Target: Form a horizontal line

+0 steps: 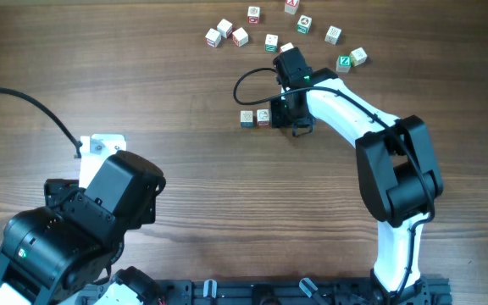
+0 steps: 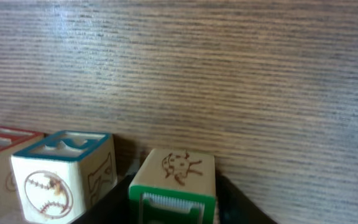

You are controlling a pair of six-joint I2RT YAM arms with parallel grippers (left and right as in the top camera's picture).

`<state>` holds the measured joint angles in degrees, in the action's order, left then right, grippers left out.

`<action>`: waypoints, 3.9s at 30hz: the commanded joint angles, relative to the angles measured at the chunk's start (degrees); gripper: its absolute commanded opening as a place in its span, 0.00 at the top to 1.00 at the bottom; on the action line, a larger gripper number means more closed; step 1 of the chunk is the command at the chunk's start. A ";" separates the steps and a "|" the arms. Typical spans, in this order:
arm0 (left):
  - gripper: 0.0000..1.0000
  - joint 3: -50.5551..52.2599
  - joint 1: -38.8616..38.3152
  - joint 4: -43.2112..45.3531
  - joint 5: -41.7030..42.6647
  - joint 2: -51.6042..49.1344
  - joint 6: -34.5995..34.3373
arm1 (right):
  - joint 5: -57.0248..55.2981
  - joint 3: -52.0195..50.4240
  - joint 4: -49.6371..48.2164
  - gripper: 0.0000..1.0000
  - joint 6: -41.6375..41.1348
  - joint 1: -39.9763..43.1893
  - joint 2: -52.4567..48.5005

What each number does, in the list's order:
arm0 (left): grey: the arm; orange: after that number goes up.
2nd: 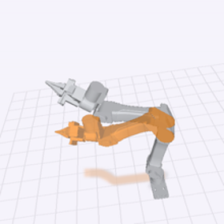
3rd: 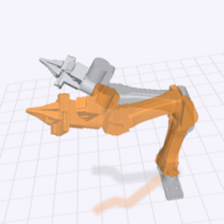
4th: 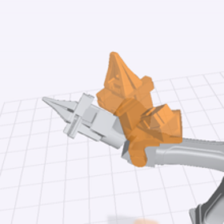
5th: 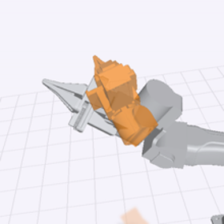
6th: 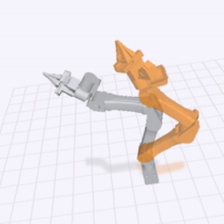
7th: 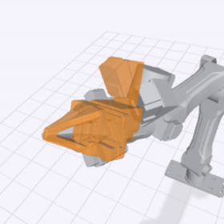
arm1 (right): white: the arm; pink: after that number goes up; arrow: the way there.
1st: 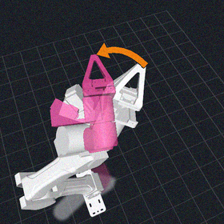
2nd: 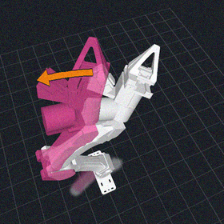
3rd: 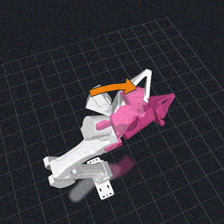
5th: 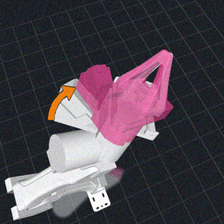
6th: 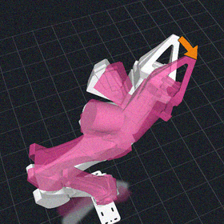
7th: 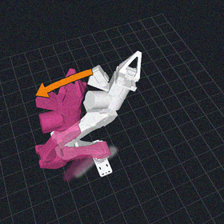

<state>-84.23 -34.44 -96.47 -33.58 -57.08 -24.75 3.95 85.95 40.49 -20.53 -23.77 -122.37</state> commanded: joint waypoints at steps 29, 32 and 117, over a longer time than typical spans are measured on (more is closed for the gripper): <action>0.00 -0.09 0.20 -0.02 -0.35 0.13 -1.20 | 1.03 -1.22 4.00 0.85 3.02 6.49 -0.79; 0.00 -0.09 0.20 -0.02 -0.35 0.13 -1.18 | 5.92 -1.22 2.82 0.85 3.85 6.14 -0.79; 0.00 -0.09 0.20 -0.02 -0.35 0.13 -1.18 | 2.08 9.40 24.13 0.96 -12.59 0.09 -0.74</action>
<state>-84.23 -34.44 -96.47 -33.58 -57.10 -24.75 6.28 95.15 65.49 -32.56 -21.12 -122.04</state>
